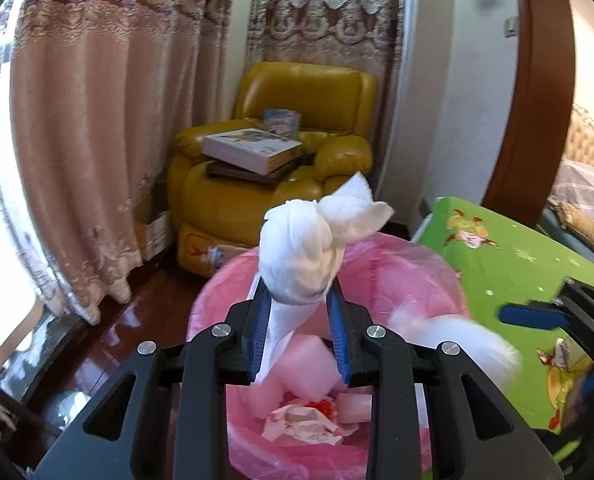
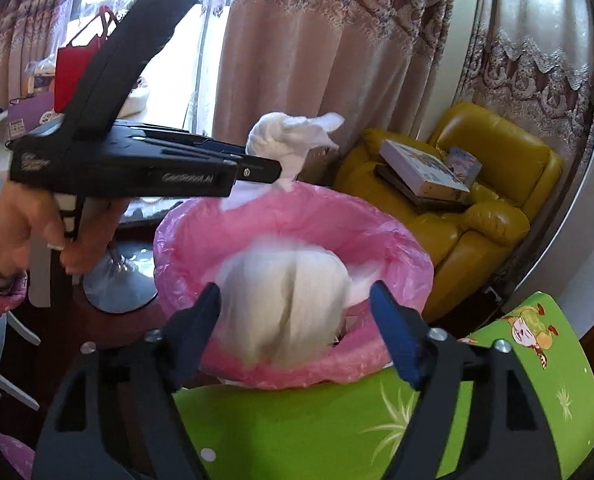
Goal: Collect trash
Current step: 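Open both tools over the pink bin to drop the white bundles, then move both tools back over the table toward the remaining trash, then grasp the orange-pink foam fruit net with the right tool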
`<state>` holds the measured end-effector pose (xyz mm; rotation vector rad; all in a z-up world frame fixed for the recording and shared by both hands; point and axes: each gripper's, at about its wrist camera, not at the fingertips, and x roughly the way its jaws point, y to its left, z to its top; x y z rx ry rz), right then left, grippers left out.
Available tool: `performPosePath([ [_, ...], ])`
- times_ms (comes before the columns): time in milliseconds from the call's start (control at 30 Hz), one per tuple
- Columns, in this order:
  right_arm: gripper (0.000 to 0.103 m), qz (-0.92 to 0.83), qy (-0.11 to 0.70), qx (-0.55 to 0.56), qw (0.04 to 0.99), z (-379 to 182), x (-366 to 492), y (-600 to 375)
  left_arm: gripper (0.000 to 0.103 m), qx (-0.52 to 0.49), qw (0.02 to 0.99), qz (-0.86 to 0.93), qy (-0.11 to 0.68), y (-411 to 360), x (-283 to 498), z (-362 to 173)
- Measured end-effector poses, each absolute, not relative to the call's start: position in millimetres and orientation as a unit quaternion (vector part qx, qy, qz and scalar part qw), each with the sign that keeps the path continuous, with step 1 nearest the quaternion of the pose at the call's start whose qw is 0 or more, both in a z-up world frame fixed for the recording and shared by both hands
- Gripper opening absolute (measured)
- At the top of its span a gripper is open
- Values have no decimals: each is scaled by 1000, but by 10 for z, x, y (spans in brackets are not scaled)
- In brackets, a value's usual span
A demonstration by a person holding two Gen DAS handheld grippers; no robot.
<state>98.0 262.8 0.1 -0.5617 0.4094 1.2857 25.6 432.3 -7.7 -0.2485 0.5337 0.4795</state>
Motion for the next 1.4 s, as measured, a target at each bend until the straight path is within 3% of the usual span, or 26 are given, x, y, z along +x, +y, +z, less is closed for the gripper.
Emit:
performPosePath([
  [100,77,585,182,-229,756,110,971,2378,37,-115,930,239,254,4246,190,-51],
  [133,78,582,181,-220,761,151,965,2259,73,-104,927,257,252,4202,174,-42],
  [167,78,580,180,-214,765,176,967,2149,96,-98,928,264,244,4159,148,-30],
  [533,78,462,173,-159,855,322,1041,425,96,-69,960,183,202,2915,346,201],
  [967,80,245,229,-56,940,83,1519,-1759,96,-29,969,5,244,692,1250,-138],
  [1167,80,185,266,-25,946,-123,1700,-2174,96,-12,963,-36,267,140,1384,-304],
  [1400,80,192,297,-28,935,-221,1912,-2010,96,33,963,-14,269,-70,1341,-541],
])
